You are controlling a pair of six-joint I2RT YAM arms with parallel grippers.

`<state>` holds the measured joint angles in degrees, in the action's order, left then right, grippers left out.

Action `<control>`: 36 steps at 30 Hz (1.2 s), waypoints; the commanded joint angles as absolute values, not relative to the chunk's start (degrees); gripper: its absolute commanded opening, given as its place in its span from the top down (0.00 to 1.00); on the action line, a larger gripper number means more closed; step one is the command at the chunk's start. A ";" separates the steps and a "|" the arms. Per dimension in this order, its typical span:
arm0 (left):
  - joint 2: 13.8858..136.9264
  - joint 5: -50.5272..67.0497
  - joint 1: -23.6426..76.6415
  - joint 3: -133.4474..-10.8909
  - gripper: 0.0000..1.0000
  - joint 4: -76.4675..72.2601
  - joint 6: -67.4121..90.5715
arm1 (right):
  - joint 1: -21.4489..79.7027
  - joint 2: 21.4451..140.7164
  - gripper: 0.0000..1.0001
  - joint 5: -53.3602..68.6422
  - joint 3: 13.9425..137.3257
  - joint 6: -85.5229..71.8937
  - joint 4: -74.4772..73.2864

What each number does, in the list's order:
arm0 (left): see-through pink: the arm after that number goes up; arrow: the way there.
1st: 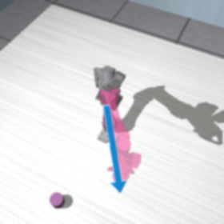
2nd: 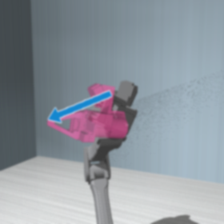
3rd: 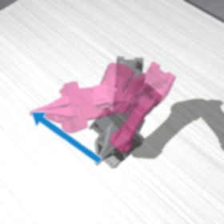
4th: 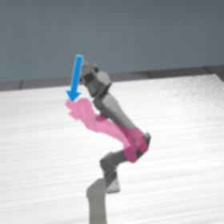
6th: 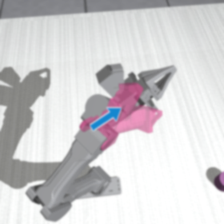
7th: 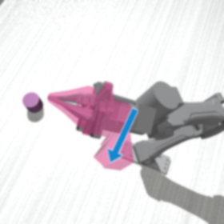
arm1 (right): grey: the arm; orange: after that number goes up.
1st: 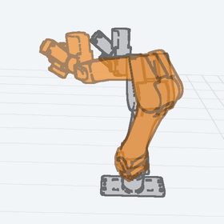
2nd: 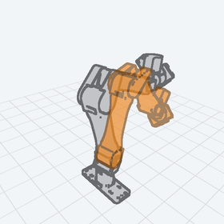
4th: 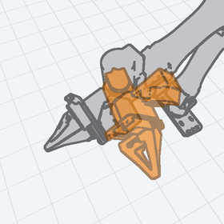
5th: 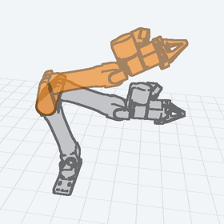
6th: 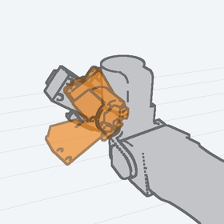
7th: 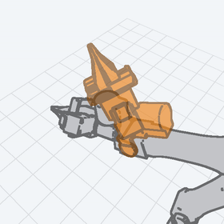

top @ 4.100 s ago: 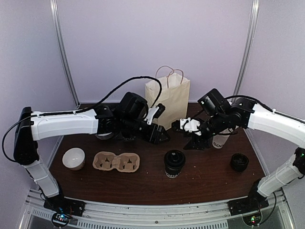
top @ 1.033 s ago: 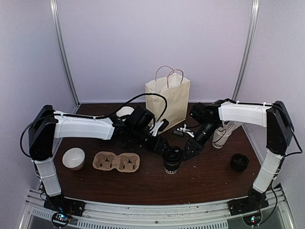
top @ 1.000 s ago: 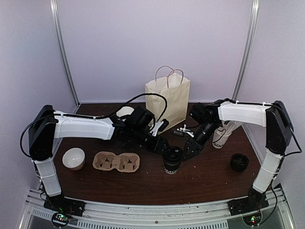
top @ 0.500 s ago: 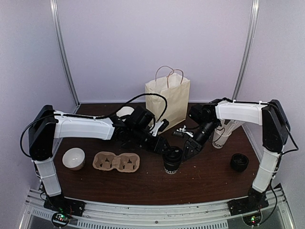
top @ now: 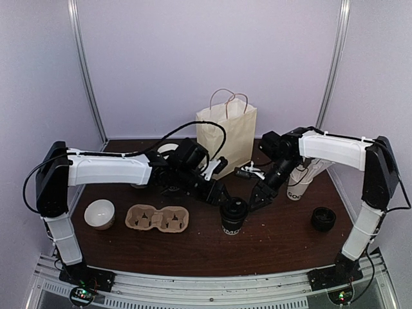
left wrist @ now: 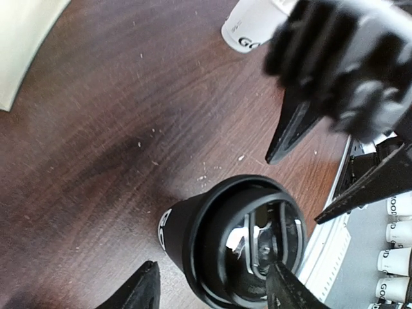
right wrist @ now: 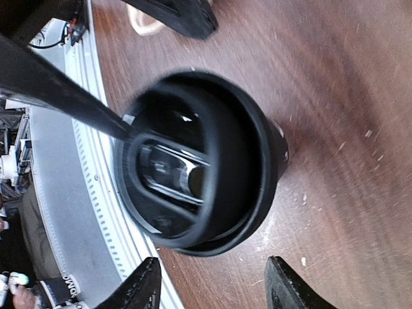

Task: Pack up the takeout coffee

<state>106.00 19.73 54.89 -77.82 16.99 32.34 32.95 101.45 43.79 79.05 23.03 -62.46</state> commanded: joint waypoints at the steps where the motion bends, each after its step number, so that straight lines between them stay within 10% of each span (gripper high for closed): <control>1: 101.44 17.24 54.96 -81.45 0.40 18.06 29.78 | 32.61 97.34 0.40 44.26 82.99 26.69 -63.37; 14: 87.95 -3.33 55.98 -90.82 0.35 40.43 13.35 | 31.53 75.93 0.31 32.80 84.32 27.26 -61.16; 22: 72.52 -25.48 55.45 -84.58 0.06 44.56 7.55 | 24.21 56.40 0.02 14.55 75.37 23.75 -48.00; 27: 63.17 -33.10 53.87 -76.90 0.02 42.27 7.06 | 14.77 50.19 0.01 11.13 71.06 15.82 -43.97; 36: 64.27 -21.92 44.46 -76.79 0.05 39.05 2.41 | -2.17 45.54 0.00 19.33 61.10 10.25 -39.76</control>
<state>59.13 -29.02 47.68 -71.37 42.59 6.42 2.52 46.74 15.94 64.58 13.74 -43.64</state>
